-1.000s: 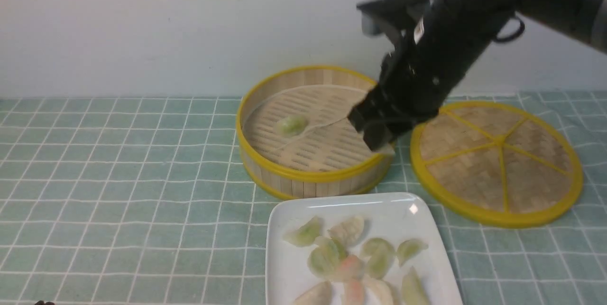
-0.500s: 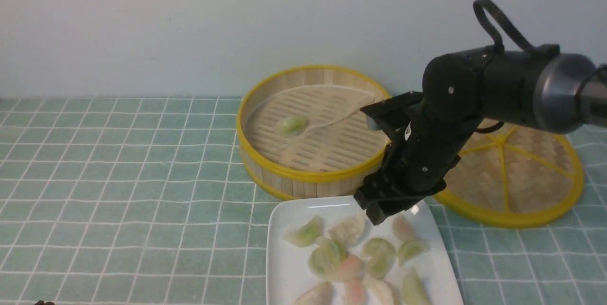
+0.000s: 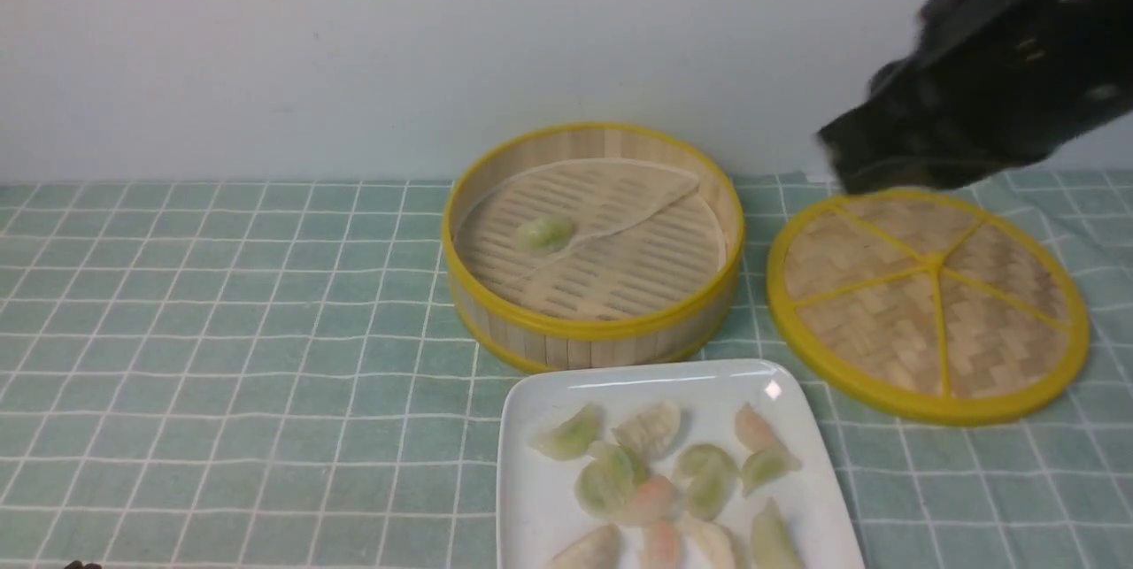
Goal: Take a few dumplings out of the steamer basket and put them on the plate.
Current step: Use the left arm to grab a dumpling from the steamer
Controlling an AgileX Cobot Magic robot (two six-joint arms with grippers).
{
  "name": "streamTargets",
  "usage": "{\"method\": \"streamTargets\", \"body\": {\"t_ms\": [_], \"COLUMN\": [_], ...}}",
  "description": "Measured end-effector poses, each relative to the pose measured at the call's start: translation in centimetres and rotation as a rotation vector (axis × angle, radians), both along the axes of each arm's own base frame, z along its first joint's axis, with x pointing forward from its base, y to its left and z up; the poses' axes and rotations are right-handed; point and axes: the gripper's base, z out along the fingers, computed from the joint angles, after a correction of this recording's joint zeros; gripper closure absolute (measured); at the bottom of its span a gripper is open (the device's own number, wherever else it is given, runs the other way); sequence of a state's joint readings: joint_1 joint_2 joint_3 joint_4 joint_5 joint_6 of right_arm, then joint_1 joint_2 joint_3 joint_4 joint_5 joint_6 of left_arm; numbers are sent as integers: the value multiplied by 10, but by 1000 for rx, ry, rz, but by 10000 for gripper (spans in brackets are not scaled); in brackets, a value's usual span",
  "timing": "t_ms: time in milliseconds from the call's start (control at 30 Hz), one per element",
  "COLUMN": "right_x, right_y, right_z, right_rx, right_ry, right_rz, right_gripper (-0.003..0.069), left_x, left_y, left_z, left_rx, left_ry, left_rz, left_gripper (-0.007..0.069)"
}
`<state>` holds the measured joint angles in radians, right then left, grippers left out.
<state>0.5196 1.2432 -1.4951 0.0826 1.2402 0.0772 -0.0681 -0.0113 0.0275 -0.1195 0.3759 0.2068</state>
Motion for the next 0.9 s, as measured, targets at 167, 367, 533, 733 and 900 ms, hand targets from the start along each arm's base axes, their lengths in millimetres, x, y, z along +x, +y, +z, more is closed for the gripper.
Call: {"method": "streamTargets", "body": {"t_ms": [167,367,533,733,900], "right_x": [-99,-165,-191,-180,-175], "right_y": [-58,-98,-115,-108,-105], "right_z": [32,-28,-104,-145,-157], "right_rx": [154,302,519,692,732], "right_ry": [-209,-469,-727,-774,-727], "right_rz": [-40,-65,-92,-120,-136], "right_gripper": [671,672,673,673,673], "left_x": [0,0,0,0,0], "left_y": [0,0,0,0,0], "left_z": [0,0,0,0,0], "left_rx": [0,0,0,-1,-1], "left_ry": [0,0,0,-1,-1], "left_rz": [0,0,0,0,0], "left_gripper": [631,631,631,631,631]}}
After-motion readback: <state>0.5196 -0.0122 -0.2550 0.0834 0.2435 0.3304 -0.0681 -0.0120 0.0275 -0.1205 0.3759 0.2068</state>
